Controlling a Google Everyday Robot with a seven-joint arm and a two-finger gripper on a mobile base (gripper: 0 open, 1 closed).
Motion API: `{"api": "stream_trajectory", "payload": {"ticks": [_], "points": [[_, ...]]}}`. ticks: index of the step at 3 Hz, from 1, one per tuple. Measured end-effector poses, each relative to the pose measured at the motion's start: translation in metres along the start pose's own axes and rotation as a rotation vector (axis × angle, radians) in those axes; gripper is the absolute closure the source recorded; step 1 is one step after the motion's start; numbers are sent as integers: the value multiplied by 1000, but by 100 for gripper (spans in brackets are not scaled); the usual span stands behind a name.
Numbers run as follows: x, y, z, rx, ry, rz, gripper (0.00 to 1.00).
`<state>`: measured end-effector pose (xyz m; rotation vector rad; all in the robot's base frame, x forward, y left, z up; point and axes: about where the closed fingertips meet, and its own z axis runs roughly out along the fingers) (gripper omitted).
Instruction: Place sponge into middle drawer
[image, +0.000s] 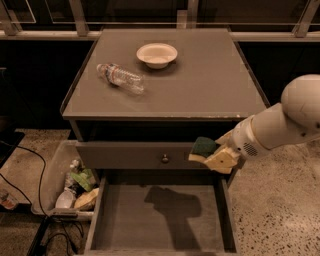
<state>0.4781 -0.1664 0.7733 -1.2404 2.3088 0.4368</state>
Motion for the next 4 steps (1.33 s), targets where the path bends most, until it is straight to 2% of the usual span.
{"api": "stream_trajectory", "payload": {"ticks": [1,2,3,4], "points": [[25,11,64,-87,-58,78,100],[46,21,119,-107,-157,138,100],[66,22,166,-69,-190,196,100],[80,15,197,13,-169,231,100]]}}
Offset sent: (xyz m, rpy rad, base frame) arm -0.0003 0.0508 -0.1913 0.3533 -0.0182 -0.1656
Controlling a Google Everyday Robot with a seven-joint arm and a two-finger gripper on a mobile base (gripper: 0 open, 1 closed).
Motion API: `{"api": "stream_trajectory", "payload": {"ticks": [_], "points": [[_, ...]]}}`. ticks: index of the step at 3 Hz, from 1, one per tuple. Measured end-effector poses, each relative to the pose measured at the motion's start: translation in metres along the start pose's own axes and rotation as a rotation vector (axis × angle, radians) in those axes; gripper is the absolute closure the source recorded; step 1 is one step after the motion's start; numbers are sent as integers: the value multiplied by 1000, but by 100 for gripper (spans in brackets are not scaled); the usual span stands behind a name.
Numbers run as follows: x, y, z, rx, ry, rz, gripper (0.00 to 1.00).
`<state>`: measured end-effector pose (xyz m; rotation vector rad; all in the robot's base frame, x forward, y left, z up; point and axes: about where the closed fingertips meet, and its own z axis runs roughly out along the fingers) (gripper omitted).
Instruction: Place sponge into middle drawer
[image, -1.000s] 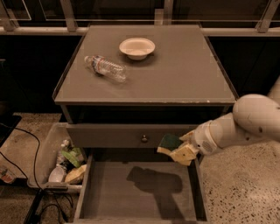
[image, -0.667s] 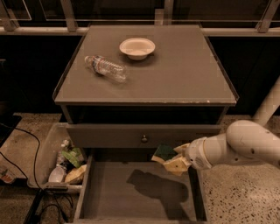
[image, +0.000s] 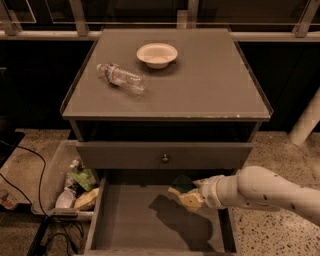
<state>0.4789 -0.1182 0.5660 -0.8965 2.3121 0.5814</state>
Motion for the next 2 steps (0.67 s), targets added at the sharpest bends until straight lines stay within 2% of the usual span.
{"api": "stream_trajectory", "payload": {"ticks": [1,2], "points": [[-7,-11,2,47,-29,2,100],[-7,-11,2,47,-29,2,100]]}}
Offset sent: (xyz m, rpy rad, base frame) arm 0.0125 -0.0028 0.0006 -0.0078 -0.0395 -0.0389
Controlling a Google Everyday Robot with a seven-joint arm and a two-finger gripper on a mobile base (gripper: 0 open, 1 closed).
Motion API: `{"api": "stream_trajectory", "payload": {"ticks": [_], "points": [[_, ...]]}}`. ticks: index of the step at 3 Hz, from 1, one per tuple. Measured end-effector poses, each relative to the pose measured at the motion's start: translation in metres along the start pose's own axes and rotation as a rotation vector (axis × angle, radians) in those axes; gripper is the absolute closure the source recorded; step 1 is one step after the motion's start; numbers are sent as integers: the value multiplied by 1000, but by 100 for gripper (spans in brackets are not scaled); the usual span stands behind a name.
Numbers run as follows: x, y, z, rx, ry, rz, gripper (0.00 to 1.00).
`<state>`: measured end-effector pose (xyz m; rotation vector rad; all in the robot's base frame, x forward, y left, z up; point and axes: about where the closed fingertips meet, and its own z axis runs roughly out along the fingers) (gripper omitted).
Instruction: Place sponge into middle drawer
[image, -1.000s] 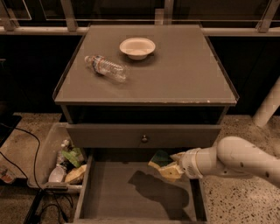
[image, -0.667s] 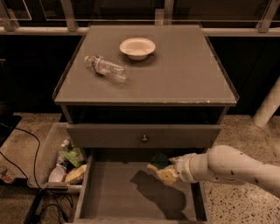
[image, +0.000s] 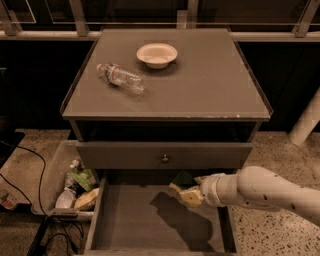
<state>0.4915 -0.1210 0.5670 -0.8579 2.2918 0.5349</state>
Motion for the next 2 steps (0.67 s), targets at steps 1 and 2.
{"api": "stream_trajectory", "payload": {"ticks": [1,2], "points": [[6,-4,12,-13,0,10,100],[27,-25,41,-31,-16,6,100]]}}
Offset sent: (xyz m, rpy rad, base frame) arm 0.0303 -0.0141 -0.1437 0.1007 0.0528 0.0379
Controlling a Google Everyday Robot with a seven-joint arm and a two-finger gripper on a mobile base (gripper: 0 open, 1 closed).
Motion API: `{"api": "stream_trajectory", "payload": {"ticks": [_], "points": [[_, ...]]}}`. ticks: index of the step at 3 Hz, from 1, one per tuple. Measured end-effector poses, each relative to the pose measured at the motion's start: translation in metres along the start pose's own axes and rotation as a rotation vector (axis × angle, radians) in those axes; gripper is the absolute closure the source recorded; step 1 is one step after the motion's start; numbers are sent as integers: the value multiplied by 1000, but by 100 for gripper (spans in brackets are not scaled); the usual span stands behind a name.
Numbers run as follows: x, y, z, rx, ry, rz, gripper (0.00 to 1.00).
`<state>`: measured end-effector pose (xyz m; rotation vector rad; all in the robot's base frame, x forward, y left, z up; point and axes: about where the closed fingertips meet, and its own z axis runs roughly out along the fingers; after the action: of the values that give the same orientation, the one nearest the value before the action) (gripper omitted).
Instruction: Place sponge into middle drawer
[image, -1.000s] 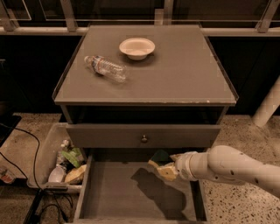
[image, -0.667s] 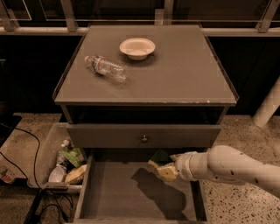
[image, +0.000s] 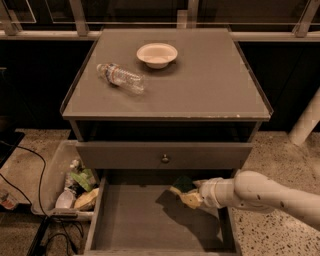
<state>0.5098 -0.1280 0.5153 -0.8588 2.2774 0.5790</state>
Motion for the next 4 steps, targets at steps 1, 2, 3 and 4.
{"api": "stream_trajectory", "payload": {"ticks": [1,2,3,4], "points": [[40,-19,52,-59,23,6,100],[77,-22,95,-119,100,-9,100],[83,-20,102,-129,110,-6,82],[83,-20,103,-129,110,-6,57]]}}
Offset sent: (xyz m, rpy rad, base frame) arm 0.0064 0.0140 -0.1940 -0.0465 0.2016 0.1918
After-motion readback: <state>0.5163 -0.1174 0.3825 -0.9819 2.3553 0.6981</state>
